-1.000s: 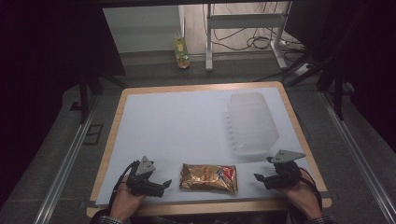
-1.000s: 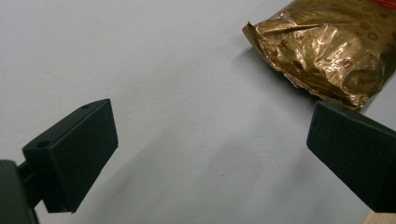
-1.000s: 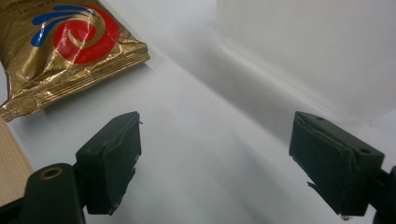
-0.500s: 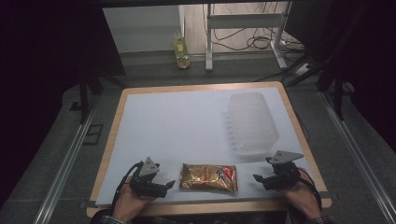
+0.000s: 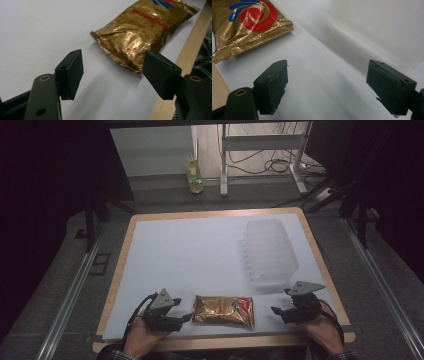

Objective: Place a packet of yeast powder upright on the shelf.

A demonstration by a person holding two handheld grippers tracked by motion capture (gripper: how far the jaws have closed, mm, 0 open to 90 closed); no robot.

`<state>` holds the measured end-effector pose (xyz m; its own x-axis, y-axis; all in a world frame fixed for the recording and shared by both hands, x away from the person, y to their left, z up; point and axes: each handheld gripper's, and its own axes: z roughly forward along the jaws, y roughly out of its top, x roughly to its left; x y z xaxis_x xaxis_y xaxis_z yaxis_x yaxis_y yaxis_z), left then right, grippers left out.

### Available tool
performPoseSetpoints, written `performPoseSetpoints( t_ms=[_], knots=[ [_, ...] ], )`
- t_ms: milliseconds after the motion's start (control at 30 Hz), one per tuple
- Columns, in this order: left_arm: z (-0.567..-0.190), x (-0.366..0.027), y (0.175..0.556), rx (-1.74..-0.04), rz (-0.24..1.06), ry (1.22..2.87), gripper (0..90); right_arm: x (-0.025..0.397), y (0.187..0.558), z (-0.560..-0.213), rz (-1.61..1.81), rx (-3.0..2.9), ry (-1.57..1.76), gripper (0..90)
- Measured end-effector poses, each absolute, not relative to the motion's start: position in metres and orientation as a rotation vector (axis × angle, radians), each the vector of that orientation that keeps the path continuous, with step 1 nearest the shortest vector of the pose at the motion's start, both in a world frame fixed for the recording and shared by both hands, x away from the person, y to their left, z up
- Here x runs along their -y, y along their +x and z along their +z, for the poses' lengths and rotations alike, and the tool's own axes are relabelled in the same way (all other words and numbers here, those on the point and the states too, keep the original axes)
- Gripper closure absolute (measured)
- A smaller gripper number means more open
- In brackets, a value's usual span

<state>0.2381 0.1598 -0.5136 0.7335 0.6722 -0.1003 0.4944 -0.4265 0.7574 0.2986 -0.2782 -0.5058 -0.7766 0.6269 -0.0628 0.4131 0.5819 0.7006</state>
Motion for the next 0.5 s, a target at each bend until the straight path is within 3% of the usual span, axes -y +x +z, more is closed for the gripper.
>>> performPoseSetpoints(
  t_ms=[500],
  knots=[
    [-0.514,-0.137,0.24,-0.79,0.279,2.126,59.4,0.277,0.299,-0.505,0.994,-2.5,0.856,17.6]
  ],
)
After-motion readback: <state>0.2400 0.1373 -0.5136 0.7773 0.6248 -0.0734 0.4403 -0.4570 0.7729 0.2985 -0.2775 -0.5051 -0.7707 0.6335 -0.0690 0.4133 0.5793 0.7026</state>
